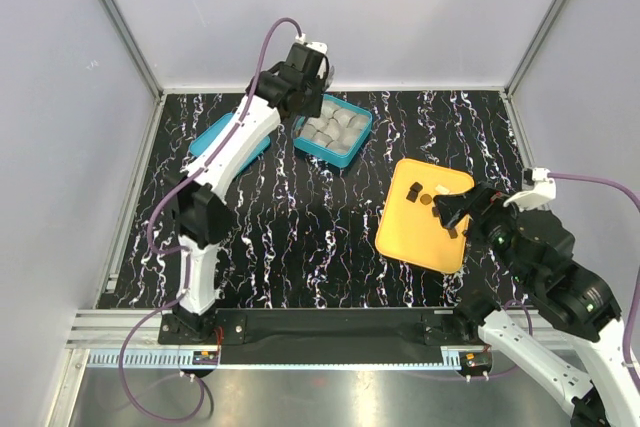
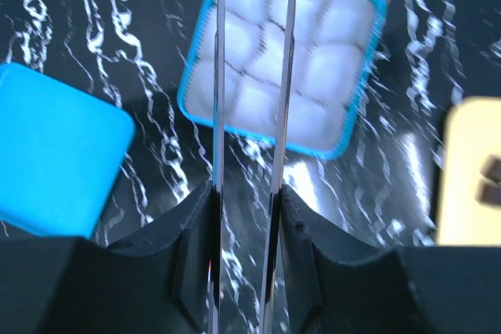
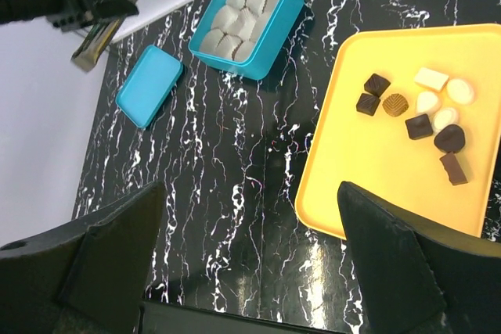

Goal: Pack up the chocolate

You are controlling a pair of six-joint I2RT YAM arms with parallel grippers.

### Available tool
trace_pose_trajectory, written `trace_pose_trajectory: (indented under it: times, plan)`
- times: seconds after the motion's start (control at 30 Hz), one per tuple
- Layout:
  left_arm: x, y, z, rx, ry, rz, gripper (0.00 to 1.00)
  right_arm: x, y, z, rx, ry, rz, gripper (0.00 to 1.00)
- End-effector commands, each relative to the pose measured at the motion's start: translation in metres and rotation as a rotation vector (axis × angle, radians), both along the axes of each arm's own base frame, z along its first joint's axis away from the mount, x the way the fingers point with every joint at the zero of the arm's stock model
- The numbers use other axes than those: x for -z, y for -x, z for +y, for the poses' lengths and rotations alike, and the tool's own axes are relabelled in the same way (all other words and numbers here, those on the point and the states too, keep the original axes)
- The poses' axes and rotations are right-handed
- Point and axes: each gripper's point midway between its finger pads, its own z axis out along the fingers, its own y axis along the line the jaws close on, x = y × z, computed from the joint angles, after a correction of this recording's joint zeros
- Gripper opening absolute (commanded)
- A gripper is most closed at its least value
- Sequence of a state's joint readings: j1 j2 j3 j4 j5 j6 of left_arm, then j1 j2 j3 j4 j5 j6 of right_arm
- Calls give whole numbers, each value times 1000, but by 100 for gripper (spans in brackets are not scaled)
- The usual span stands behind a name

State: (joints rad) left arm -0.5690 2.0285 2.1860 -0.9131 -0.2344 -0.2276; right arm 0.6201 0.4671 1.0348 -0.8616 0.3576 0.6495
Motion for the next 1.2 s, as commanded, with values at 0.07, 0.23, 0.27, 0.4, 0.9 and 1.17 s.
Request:
trace_pose_trajectory:
  times: [0.07, 0.23, 0.27, 0.4, 0.9, 1.17]
  plan:
    - [18, -49, 4, 26, 0, -36, 38, -7, -16, 16, -23, -19, -22, 100]
    - [41, -66, 6, 39, -27, -38, 39, -4, -21, 15, -9, 11, -22, 100]
    - [42, -69, 6, 42, -26, -46, 39, -3, -22, 13, -1, 19, -20, 100]
    - [54, -73, 2, 58, -24, -48, 39, 0, -24, 13, 5, 28, -16, 100]
    - [97, -77, 2, 60, -57, -4, 39, 1, -28, 12, 16, 55, -18, 100]
    - [113, -75, 2, 60, -65, 21, 40, 1, -31, 12, 19, 70, -21, 100]
